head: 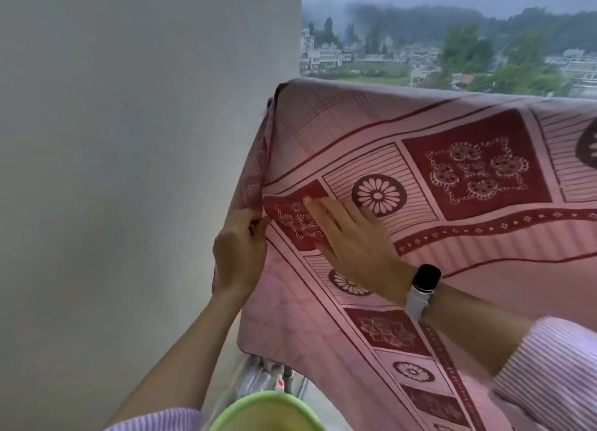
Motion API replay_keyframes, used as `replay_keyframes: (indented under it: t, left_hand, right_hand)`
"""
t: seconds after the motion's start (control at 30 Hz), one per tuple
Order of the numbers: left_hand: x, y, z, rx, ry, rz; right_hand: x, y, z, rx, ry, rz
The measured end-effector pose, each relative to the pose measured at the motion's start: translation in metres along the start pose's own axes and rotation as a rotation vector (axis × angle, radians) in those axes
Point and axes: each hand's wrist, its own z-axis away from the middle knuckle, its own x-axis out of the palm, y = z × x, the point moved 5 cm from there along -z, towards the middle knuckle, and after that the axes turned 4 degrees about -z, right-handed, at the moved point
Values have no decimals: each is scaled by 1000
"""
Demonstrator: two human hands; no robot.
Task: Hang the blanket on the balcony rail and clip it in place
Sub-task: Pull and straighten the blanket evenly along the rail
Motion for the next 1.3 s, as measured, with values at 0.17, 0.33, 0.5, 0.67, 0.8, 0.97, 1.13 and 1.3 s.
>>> replay_keyframes:
  t: [0.17, 0.33, 0.5, 0.67, 0.8, 0.97, 1.13, 1.3]
  left_hand:
    - [-55, 47, -55, 131, 131, 70]
    - [-89, 104, -118, 202, 269, 134]
    - [-94, 169, -198, 222, 386, 191]
    - [-78, 236, -279, 154, 420, 243]
    - [-26, 234, -313, 196, 281, 93]
    - [70, 165, -281, 168, -551, -329]
    - [36, 165, -239, 278, -532, -265]
    - [-4, 162, -157, 423, -237, -126]
  right_hand:
    - [-46, 8, -48, 136, -10, -9]
    - [-121, 36, -95, 127, 74, -49]
    - [-182, 94, -160, 164, 275, -12]
    - [-212, 158, -228, 189, 480, 144]
    - [-183, 202, -252, 241, 372, 147]
    - [-81, 228, -215, 392, -438, -76]
    - [-92, 185, -189, 279, -414, -337]
    - [-108, 141, -143, 226, -157, -324]
